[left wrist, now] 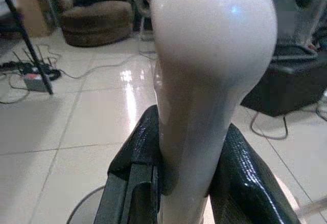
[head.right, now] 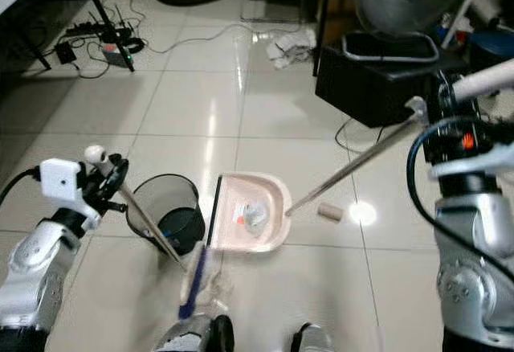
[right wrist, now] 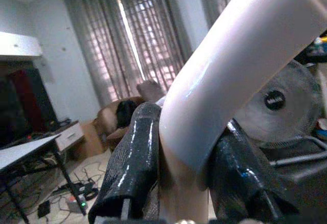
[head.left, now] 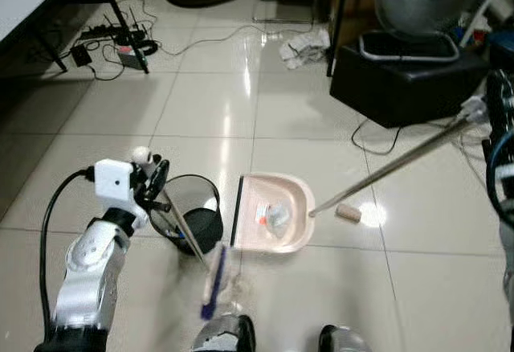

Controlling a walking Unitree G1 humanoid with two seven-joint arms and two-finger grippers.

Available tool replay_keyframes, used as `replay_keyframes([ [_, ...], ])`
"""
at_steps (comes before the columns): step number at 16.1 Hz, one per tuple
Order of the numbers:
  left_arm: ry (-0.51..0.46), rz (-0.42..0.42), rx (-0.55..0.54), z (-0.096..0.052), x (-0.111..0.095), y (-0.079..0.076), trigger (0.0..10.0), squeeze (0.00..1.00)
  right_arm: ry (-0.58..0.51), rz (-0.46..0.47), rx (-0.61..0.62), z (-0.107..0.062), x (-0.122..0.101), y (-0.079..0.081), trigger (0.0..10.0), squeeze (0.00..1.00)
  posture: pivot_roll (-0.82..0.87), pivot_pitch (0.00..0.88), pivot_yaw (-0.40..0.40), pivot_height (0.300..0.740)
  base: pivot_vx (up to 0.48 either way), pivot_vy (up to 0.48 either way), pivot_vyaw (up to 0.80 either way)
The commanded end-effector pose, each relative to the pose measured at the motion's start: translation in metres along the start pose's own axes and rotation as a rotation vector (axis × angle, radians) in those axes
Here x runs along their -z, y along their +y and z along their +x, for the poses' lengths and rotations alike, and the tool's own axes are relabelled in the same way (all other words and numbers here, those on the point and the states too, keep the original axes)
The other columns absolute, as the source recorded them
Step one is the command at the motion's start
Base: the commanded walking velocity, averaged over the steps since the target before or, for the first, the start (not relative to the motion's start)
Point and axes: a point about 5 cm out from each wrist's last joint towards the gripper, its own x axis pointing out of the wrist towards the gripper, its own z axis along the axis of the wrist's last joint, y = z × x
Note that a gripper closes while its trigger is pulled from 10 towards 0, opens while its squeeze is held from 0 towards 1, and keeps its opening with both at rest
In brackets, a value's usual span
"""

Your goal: Sweep floor

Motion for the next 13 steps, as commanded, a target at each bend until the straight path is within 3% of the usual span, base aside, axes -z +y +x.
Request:
replay_keyframes([
  [1,-0.039,-0.005,-0.013,0.0,-0.01,-0.005,10.0,0.0,-0.051,0.033,-0.037,0.01,-0.016,0.01,10.0,0.0,0.0,0.067,0.072,0.74,0.0,0.0,0.0],
  [5,0.008,0.057,-0.012,-0.003,-0.005,-0.02,10.0,0.0,-0.023,0.037,-0.046,0.036,-0.021,0.018,10.0,0.0,0.01,0.051,0.065,0.74,0.0,0.0,0.0],
  [9,0.02,0.063,-0.029,-0.005,-0.005,-0.026,10.0,0.0,-0.013,0.034,-0.063,0.048,-0.019,0.026,10.0,0.0,0.01,0.05,0.064,0.74,0.0,0.0,0.0],
  [13,0.013,0.058,-0.027,-0.001,-0.009,-0.029,10.0,0.0,-0.01,0.045,-0.05,0.059,-0.011,0.029,10.0,0.0,0.02,0.045,0.072,0.74,0.0,0.0,0.62],
])
